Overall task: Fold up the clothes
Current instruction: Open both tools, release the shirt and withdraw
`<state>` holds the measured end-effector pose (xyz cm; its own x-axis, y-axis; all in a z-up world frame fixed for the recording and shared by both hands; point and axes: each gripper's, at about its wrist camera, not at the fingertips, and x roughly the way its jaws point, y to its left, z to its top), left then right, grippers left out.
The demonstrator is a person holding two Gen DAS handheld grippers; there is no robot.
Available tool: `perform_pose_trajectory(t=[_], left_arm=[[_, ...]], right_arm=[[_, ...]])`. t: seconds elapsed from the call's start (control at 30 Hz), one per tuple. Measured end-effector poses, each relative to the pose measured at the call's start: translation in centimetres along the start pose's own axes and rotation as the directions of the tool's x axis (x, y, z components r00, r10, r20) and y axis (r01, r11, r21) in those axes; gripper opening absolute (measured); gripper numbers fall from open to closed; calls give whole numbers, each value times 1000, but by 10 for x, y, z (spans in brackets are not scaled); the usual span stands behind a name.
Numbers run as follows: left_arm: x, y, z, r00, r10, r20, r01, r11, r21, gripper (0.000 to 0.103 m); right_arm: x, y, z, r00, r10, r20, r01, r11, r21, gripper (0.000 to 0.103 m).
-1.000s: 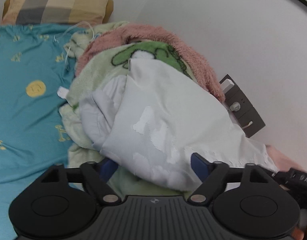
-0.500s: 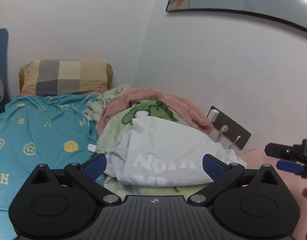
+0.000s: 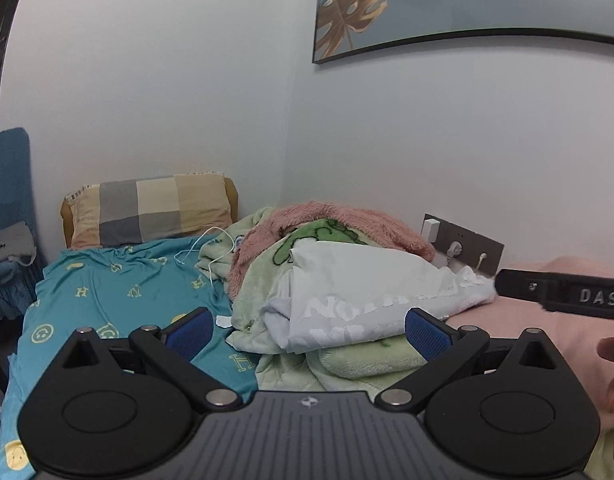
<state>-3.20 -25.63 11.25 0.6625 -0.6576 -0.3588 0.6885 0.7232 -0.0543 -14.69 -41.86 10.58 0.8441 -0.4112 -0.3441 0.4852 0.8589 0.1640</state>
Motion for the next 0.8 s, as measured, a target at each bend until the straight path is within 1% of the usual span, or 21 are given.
perform_pose_trajectory(t=[0.17,0.33,0.57,0.8], left_arm=[[-5,13,-15,1000,-23,12,23,1000,-16,103],[-9,21,-20,1000,-9,18,9,1000,-11,103],[-13,32,-27,1000,14,25,-14,1000,-3,103],[-18,32,-27,999,25,29,-25,1000,0,103]], right_arm=[[-4,19,-21,999,-14,33,15,999,-47,86],[2,31,-35,998,-41,51,44,997,-67,86],[6,39,-42,996,-61,71,66,995,-76,86],[5,40,-44,995,-70,68,75,995,-68,86]])
